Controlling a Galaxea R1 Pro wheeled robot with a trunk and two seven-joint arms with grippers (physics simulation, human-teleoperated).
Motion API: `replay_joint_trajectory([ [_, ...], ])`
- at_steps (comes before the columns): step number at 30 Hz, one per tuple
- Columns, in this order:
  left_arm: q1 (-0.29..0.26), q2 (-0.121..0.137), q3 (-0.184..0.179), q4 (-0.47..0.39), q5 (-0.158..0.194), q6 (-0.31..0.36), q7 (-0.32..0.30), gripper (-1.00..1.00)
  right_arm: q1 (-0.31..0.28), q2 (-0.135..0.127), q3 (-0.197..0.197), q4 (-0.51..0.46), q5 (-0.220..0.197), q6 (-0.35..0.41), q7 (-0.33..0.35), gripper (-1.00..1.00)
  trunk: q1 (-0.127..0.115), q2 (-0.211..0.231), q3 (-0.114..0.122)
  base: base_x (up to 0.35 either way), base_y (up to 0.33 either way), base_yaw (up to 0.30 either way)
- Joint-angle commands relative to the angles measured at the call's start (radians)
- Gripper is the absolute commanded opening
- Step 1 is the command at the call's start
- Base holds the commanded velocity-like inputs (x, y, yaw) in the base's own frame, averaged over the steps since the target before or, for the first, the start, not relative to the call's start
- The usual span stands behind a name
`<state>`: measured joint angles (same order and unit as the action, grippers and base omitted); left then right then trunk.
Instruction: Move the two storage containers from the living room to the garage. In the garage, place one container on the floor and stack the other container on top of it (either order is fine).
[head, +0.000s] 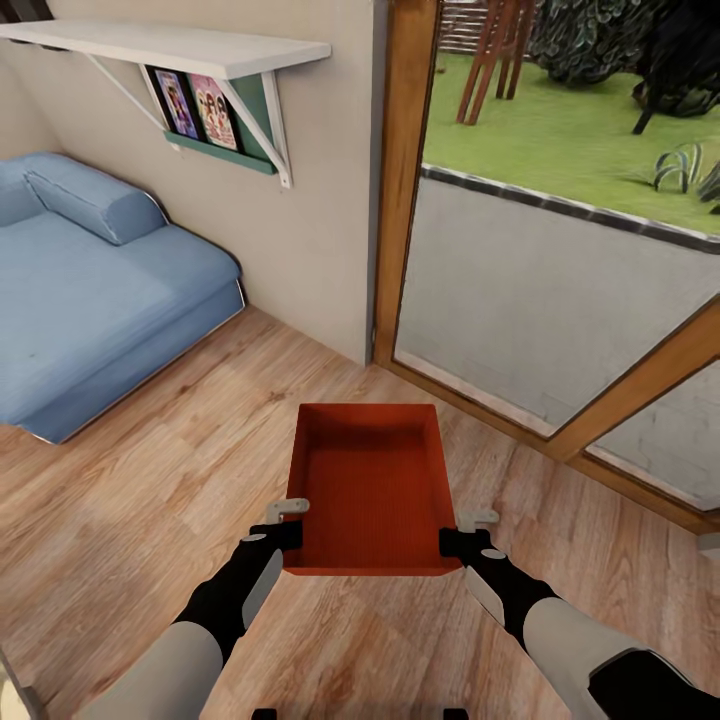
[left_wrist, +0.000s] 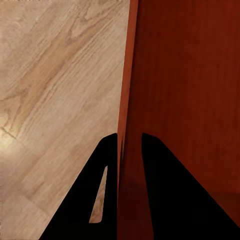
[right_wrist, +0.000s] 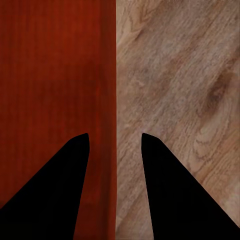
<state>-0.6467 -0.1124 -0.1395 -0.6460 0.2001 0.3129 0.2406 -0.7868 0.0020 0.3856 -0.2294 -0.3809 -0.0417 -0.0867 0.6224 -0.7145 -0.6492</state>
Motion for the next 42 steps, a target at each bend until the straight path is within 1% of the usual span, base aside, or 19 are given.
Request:
replay_joint_trajectory([
  [1,-0.001,0.002,-0.005,-0.004,-0.014,0.0,0.015,-1.0,0.0,0.0,0.014,0.002,-0.027,-0.003,0.001,-1.0,-0.004,0.006,0.002,0.0,0.0,0.0],
  [42,-0.001,0.002,-0.005,-0.004,-0.014,0.0,0.015,-1.0,0.0,0.001,0.016,0.002,-0.027,-0.004,0.001,-1.0,-0.161,0.293,0.131,0.0,0.0,0.0],
])
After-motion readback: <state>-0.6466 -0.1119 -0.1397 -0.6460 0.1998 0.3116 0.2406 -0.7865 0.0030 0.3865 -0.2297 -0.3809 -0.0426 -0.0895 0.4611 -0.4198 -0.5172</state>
